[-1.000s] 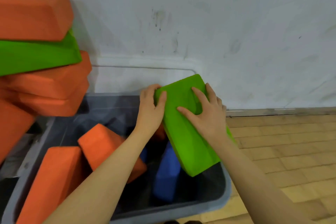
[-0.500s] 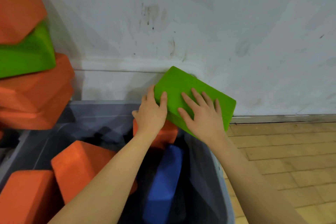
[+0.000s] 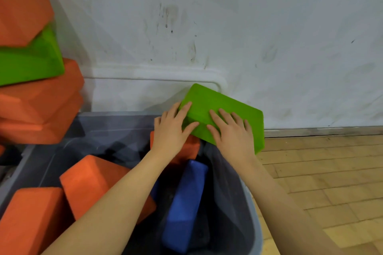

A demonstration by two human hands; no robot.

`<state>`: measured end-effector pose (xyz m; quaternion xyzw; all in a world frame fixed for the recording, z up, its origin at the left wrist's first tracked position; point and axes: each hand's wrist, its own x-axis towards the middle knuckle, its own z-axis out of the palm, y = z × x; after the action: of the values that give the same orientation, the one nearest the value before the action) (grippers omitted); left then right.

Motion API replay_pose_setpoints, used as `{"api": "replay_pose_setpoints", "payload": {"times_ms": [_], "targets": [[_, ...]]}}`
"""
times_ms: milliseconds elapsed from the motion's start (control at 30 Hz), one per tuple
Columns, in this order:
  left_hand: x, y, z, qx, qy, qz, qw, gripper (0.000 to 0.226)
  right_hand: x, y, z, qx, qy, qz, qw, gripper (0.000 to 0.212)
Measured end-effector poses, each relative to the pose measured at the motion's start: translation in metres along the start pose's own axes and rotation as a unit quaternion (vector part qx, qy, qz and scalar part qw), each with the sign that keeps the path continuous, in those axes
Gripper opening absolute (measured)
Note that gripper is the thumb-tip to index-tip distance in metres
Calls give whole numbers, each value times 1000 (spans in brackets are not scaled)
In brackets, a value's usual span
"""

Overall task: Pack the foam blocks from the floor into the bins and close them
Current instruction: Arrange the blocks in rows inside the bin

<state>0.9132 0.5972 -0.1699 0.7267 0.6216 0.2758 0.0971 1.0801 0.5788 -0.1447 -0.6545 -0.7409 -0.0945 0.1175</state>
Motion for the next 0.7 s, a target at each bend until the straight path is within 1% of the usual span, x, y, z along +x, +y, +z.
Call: {"api": "replay_pose_setpoints", "payload": {"times_ms": [67,133,267,300,367,433,500,600,700], "targets": [[-7,-4,4,59,-11,2,998,62,-3,-3,5,-8,-7,2,1000,48],[-10,-9,5,93,-14,5,996,61,-5,-6,10,-14,-8,4,1000,49],[-10,-8,-8,102,-25,22,994,56,-12,-12,10,-16,18,1,1000,51],[-12,-9,-13,100,-31,14,994,54,-14,-14,9,-12,28,-1,1000,51],[-20,-17,-24,101,-19,-3,995,53,-17,-24,6,7,55,-8,998,51],[-36,-31,-38,111,-16,0,994,56,-22,-40,7,38,81,-31,996,48],[-55,-54,-51,133,-6,5,991,57,-27,-59,14,70,85,-73,991,45],[-84,-86,-73,195,-23,-35,980,57,-37,-88,37,108,73,-140,982,43],[-104,-102,-90,216,-40,-110,969,69,-51,-106,65,123,48,-182,974,41]]}}
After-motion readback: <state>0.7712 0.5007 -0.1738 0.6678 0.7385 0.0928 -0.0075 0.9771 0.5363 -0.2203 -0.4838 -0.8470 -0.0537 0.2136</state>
